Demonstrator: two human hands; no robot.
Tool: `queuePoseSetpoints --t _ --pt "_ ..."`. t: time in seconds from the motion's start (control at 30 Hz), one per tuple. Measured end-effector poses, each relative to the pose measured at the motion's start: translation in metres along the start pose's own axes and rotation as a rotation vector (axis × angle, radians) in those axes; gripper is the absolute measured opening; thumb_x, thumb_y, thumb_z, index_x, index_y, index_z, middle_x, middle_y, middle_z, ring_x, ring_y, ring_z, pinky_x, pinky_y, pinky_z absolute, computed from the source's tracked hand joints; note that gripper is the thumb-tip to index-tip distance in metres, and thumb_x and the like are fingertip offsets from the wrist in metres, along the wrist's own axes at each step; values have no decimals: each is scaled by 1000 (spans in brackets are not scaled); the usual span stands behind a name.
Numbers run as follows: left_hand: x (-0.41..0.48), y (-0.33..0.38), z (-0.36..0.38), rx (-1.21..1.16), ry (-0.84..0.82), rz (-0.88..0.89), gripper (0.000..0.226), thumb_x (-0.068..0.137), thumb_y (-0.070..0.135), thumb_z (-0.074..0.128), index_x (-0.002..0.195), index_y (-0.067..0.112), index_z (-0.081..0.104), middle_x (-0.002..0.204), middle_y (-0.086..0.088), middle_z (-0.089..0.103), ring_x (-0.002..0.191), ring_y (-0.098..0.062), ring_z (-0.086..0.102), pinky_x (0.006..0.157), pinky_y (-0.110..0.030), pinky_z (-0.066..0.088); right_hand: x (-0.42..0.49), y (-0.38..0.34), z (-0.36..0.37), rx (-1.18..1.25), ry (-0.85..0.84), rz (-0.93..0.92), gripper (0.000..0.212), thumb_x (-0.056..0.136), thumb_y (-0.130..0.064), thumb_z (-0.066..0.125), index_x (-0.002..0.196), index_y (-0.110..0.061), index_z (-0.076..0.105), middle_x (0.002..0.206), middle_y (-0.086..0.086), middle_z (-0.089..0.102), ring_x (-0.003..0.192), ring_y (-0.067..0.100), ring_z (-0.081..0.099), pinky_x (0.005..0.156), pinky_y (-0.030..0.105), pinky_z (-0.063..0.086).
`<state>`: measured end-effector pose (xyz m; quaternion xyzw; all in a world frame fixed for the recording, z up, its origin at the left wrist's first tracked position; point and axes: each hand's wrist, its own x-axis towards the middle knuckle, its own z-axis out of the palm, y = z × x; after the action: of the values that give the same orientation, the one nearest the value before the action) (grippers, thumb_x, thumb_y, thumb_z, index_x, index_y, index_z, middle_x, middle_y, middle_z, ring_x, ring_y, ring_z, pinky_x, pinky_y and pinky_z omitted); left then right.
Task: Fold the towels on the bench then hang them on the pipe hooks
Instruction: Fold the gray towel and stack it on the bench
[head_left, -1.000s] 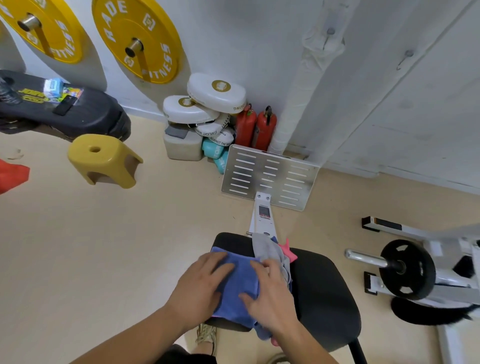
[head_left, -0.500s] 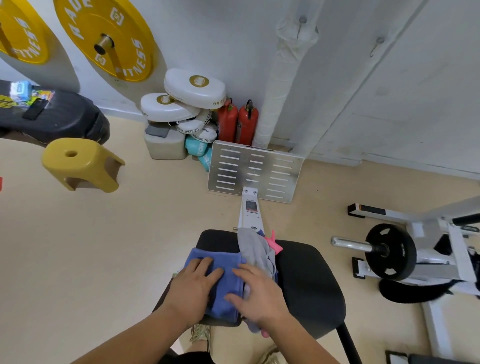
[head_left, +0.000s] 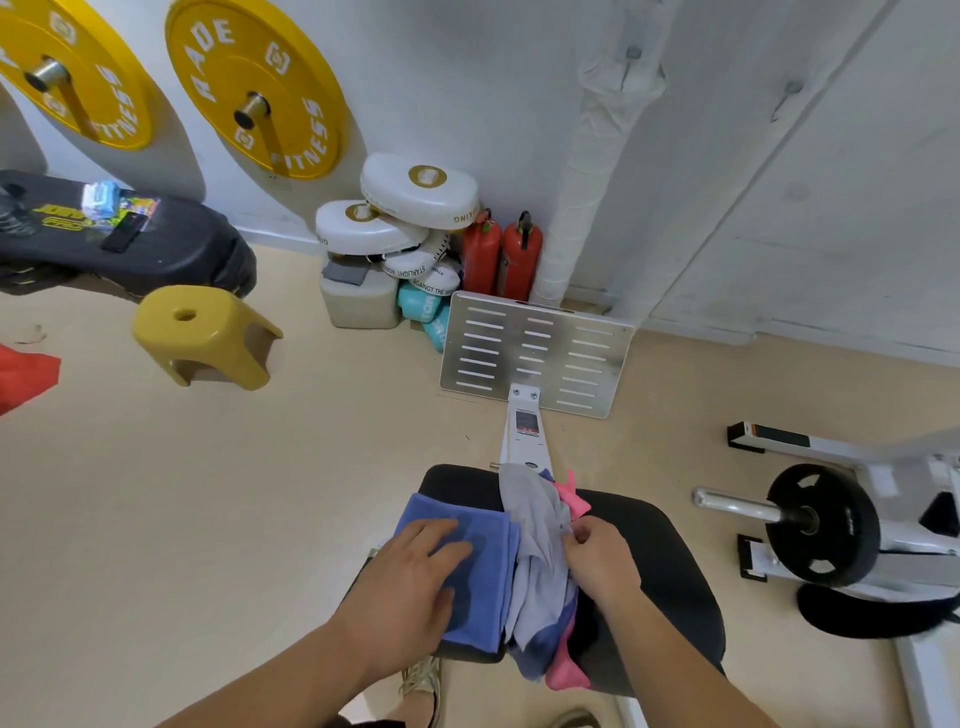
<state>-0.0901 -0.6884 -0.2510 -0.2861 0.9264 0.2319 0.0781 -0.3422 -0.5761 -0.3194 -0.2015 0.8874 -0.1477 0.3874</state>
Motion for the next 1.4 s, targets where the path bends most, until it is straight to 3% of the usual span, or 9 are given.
queuePoseSetpoints --t 0.13,0.3,0.43,0.6,0.8,0.97,1.07,1.17,1.4 --pt "-3 -2 -1 -25 11 9 47 84 34 64 131 33 62 144 7 57 129 -17 58 101 -32 53 -12 -9 -7 387 50 57 9 94 -18 58 87 -14 55 81 5 61 70 16 55 65 32 48" --pt "2 1 -2 -37 -116 14 56 94 36 53 149 31 46 159 7 41 143 -18 44 111 -35 46 -59 -10 -42 845 321 106 15 102 -22 50 96 -9 54 87 10 60 80 23 55 70 38 48" --pt "6 1 2 52 -209 -25 59 99 36 47 156 26 34 161 6 35 144 -17 39 111 -34 44 -113 -15 -86 882 408 -20 17 105 -32 52 99 -17 58 77 7 61 71 20 57 68 38 46" --pt "10 17 -1 32 -100 -2 48 96 41 43 141 25 54 144 6 54 130 -18 52 102 -30 49 -156 -19 -110 942 338 -99 16 100 -28 64 88 -17 63 72 9 60 73 24 53 70 42 43" --pt "2 124 -49 -607 78 152 31 86 54 56 109 34 65 99 25 63 94 3 61 80 -12 48 -199 -23 -125 1126 180 -156 17 95 -9 65 86 3 58 82 23 64 77 36 59 72 46 54" --pt "2 198 -77 -852 132 250 3 95 29 68 97 30 71 91 12 69 90 -8 66 81 -21 54 -233 -18 -143 1119 108 -292 14 82 -16 74 80 -4 67 83 24 70 76 32 68 69 39 57" --pt "-2 222 -85 -902 65 145 20 87 39 77 79 31 61 80 4 64 77 -11 62 72 -20 53 -247 2 -170 1008 106 -374 17 78 -20 76 78 -3 71 77 17 69 75 27 65 69 31 56" --pt "-7 252 -92 -893 2 135 22 79 42 81 80 34 61 80 2 64 71 -6 58 70 -24 52 -258 31 -200 970 64 -435 19 83 -19 72 84 -1 70 82 22 69 80 29 65 80 39 56" --pt "-16 314 -107 -803 155 258 23 83 35 79 78 25 59 64 9 53 60 -5 48 58 -22 42 -268 87 -256 915 205 -511 10 102 -20 59 93 -17 60 82 14 68 81 24 61 75 40 50"
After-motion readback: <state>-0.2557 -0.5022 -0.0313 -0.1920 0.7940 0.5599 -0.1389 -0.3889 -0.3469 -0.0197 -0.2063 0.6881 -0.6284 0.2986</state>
